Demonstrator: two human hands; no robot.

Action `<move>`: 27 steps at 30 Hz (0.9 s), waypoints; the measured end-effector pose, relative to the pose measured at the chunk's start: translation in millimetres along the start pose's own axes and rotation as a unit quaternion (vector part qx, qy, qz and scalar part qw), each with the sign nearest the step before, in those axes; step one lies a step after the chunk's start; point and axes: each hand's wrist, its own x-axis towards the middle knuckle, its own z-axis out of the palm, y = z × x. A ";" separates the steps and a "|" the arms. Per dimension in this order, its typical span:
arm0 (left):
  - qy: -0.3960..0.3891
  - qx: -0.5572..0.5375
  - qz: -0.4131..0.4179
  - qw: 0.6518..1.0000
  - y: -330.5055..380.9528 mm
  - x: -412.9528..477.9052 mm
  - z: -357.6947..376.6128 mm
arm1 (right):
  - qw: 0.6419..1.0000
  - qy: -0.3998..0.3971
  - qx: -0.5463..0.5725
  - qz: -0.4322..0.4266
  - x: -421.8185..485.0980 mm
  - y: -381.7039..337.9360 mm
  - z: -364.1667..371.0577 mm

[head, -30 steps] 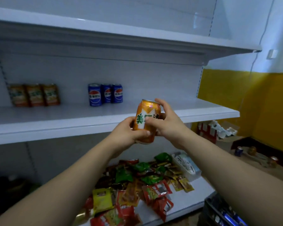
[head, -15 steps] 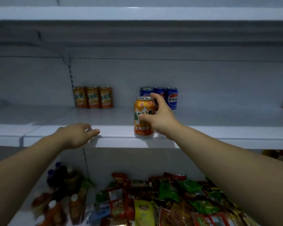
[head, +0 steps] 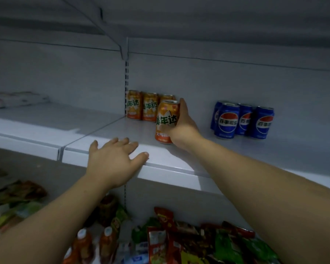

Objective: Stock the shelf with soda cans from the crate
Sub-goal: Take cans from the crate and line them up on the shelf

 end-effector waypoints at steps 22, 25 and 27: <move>0.054 -0.020 -0.014 0.998 0.4 -0.5 7.8 | 0.988 -0.050 -0.107 -0.101 98.2 -9.0 95.5; 0.053 -0.022 -0.013 0.998 0.5 -1.3 6.8 | 0.985 -0.045 -0.125 -0.106 108.0 -9.7 103.3; 0.050 -0.028 -0.014 0.998 0.4 -2.0 6.7 | 0.984 -0.041 -0.135 -0.108 114.6 -9.5 107.0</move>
